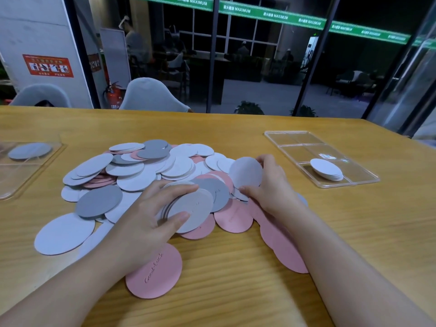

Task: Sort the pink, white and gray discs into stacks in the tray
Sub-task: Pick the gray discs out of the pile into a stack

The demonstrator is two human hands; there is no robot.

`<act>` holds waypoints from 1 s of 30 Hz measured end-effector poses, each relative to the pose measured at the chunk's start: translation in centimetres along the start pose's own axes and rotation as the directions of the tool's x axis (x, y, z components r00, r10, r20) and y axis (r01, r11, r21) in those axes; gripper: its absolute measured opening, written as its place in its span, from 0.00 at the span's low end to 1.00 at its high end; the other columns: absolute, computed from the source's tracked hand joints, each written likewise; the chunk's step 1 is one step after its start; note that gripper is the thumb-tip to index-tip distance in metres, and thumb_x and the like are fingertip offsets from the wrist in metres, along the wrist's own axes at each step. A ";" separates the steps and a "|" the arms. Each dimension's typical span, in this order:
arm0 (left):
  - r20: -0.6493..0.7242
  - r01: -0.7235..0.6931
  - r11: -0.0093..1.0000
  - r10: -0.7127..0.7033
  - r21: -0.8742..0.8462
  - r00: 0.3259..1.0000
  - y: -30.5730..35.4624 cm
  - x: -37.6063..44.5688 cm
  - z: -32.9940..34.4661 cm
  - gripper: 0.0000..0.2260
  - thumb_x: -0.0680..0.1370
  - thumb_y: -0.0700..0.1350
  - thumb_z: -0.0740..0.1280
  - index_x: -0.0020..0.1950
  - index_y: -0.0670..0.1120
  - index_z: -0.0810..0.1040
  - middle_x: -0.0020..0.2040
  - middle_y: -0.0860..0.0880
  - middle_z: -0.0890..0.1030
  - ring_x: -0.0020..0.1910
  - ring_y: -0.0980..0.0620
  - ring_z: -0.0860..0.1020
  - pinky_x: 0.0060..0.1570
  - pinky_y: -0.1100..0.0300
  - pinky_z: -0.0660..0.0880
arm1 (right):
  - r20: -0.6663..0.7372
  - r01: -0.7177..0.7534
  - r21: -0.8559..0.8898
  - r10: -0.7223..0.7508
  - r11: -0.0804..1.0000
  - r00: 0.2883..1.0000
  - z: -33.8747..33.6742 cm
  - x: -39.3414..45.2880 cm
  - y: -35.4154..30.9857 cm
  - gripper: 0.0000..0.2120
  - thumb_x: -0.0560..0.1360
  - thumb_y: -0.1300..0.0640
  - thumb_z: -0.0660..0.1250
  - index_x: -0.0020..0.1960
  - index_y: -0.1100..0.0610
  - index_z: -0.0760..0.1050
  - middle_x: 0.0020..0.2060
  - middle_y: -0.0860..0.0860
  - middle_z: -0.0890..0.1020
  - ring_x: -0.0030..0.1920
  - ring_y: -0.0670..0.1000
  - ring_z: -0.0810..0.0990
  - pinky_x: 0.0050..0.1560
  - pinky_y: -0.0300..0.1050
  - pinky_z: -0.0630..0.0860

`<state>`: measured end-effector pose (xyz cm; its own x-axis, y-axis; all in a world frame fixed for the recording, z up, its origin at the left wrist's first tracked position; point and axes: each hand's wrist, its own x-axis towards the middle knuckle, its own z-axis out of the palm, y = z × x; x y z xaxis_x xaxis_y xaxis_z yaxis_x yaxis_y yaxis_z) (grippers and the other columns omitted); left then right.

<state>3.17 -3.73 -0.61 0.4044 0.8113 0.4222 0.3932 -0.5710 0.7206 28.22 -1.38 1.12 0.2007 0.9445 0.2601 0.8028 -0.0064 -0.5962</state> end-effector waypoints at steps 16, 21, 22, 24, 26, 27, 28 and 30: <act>-0.132 0.021 1.000 -0.022 -0.014 0.991 0.0 0.1 0.1 0.20 0.70 0.50 0.66 0.57 0.72 0.71 0.56 0.64 0.72 0.59 0.70 0.69 0.52 0.82 0.59 | -0.244 0.209 0.460 -0.103 0.863 0.964 -1.8 -0.6 -1.2 0.15 0.74 0.63 0.67 0.46 0.43 0.68 0.42 0.44 0.78 0.43 0.42 0.76 0.43 0.37 0.72; -0.166 0.033 0.999 -0.035 -0.018 0.986 -0.3 0.2 0.1 0.25 0.75 0.42 0.69 0.57 0.72 0.70 0.56 0.64 0.73 0.59 0.72 0.68 0.52 0.83 0.59 | -0.064 0.188 0.659 -0.195 0.728 0.979 -1.2 -1.5 -2.5 0.13 0.74 0.67 0.66 0.48 0.50 0.70 0.40 0.49 0.79 0.38 0.48 0.77 0.42 0.47 0.77; -0.164 0.037 0.999 -0.038 -0.010 0.986 -0.3 0.2 0.1 0.25 0.75 0.42 0.69 0.57 0.73 0.69 0.56 0.64 0.73 0.59 0.72 0.68 0.52 0.83 0.59 | -0.023 0.185 0.653 -0.225 0.735 0.974 -0.8 -1.6 -2.7 0.13 0.74 0.67 0.67 0.48 0.51 0.70 0.40 0.49 0.79 0.37 0.48 0.78 0.41 0.45 0.77; -0.159 0.042 0.999 -0.041 0.000 0.986 -0.3 0.2 0.0 0.24 0.75 0.43 0.68 0.58 0.72 0.69 0.57 0.63 0.72 0.59 0.73 0.67 0.52 0.83 0.59 | 0.035 0.195 0.610 -0.272 0.768 0.962 0.0 -2.0 -3.0 0.15 0.72 0.68 0.68 0.49 0.50 0.71 0.43 0.47 0.79 0.40 0.46 0.79 0.42 0.43 0.77; -0.150 0.036 0.999 -0.035 -0.001 0.988 -0.3 0.2 0.0 0.22 0.75 0.45 0.68 0.58 0.72 0.70 0.58 0.62 0.72 0.60 0.73 0.67 0.52 0.83 0.59 | 0.060 0.213 0.532 -0.288 0.820 0.956 0.5 -2.2 -3.2 0.16 0.71 0.67 0.69 0.49 0.48 0.71 0.43 0.43 0.79 0.44 0.44 0.79 0.45 0.42 0.78; -0.138 0.035 0.999 -0.035 -0.002 0.990 -0.3 0.2 0.0 0.21 0.74 0.48 0.67 0.59 0.72 0.69 0.58 0.62 0.72 0.60 0.72 0.67 0.52 0.83 0.59 | 0.068 0.223 0.493 -0.292 0.841 0.954 0.6 -2.4 -3.3 0.17 0.70 0.67 0.69 0.48 0.46 0.71 0.42 0.41 0.79 0.44 0.43 0.78 0.45 0.40 0.77; -0.122 0.035 0.999 -0.035 0.001 0.992 -0.2 0.2 0.0 0.20 0.74 0.50 0.67 0.60 0.72 0.68 0.58 0.61 0.71 0.60 0.72 0.67 0.52 0.83 0.59 | 0.079 0.231 0.463 -0.300 0.855 0.951 0.7 -2.5 -3.5 0.17 0.70 0.66 0.68 0.47 0.45 0.71 0.40 0.39 0.78 0.43 0.42 0.78 0.43 0.39 0.76; -0.090 0.024 1.000 -0.023 0.012 0.996 -0.2 0.2 0.0 0.19 0.74 0.54 0.67 0.61 0.72 0.66 0.58 0.62 0.71 0.61 0.71 0.67 0.53 0.82 0.59 | 0.113 0.248 0.421 -0.322 0.873 0.940 1.0 -2.9 -3.7 0.14 0.70 0.64 0.68 0.45 0.46 0.71 0.37 0.38 0.78 0.42 0.41 0.77 0.41 0.38 0.75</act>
<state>3.18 -3.47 -0.70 0.3190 0.8322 0.4534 0.4128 -0.5527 0.7240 24.06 -3.74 1.80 -0.1334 0.9271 0.3503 0.5139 0.3669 -0.7754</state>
